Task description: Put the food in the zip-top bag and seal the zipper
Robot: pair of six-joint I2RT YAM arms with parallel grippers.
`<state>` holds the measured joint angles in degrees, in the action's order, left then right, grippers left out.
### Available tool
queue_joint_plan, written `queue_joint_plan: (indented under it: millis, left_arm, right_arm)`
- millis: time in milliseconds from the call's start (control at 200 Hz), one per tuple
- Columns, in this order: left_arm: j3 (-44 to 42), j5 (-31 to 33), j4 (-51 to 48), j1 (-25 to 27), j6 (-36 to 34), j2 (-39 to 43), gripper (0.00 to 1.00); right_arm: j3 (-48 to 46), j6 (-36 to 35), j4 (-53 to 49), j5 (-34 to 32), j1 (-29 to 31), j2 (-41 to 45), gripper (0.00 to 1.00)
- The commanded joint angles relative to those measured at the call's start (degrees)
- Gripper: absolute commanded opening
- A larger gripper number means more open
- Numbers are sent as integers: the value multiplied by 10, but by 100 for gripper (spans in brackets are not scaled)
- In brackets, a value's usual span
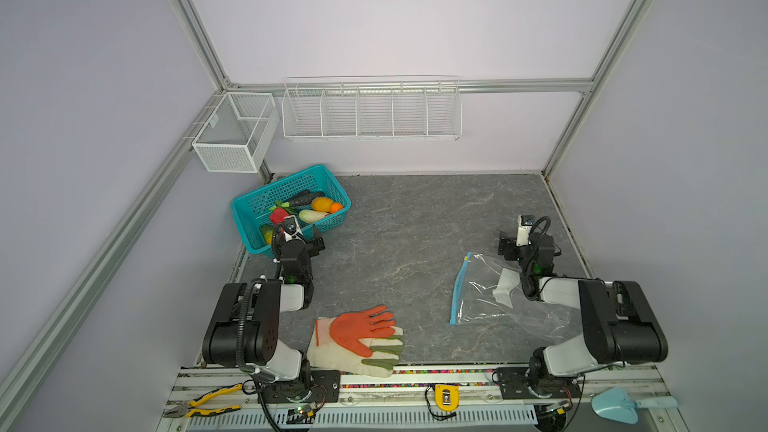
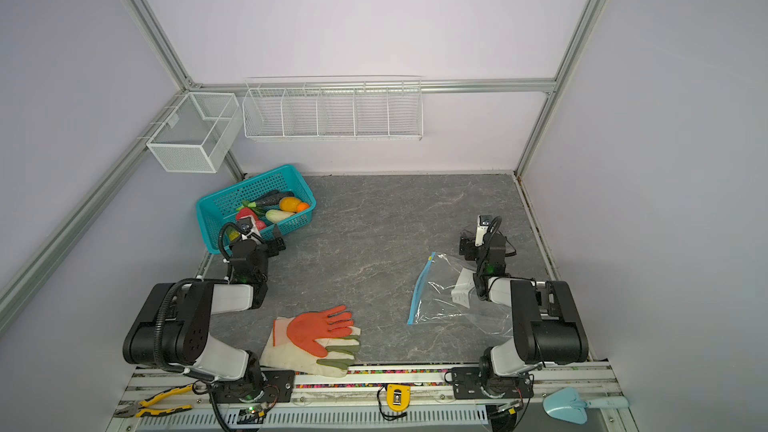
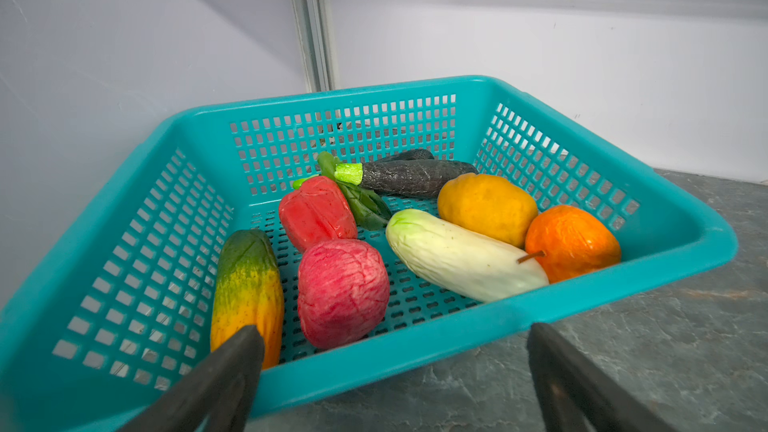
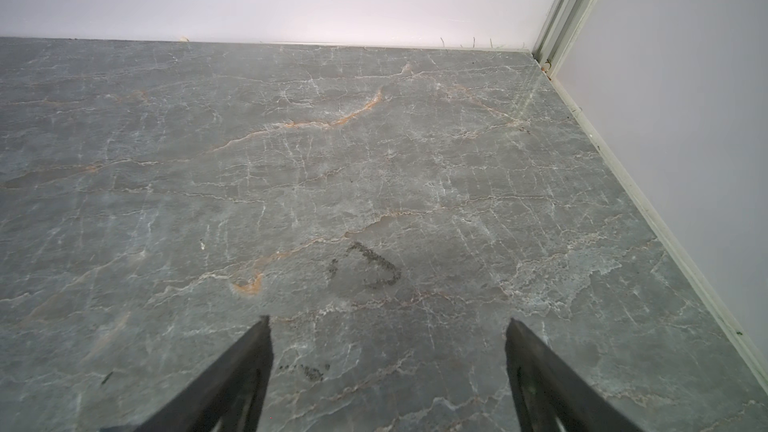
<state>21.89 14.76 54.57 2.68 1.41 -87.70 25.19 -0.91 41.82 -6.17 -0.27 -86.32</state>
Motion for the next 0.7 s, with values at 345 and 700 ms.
queue_joint_plan:
  millis: [345,700]
  left_arm:
    - [22,37,-130,15,2,91,99]
    - [226,26,-492,49,95,146,99]
  right_arm:
    - [38,-8,-134,-37,30,94,88]
    - [129,106,-334,-58,63,195,88]
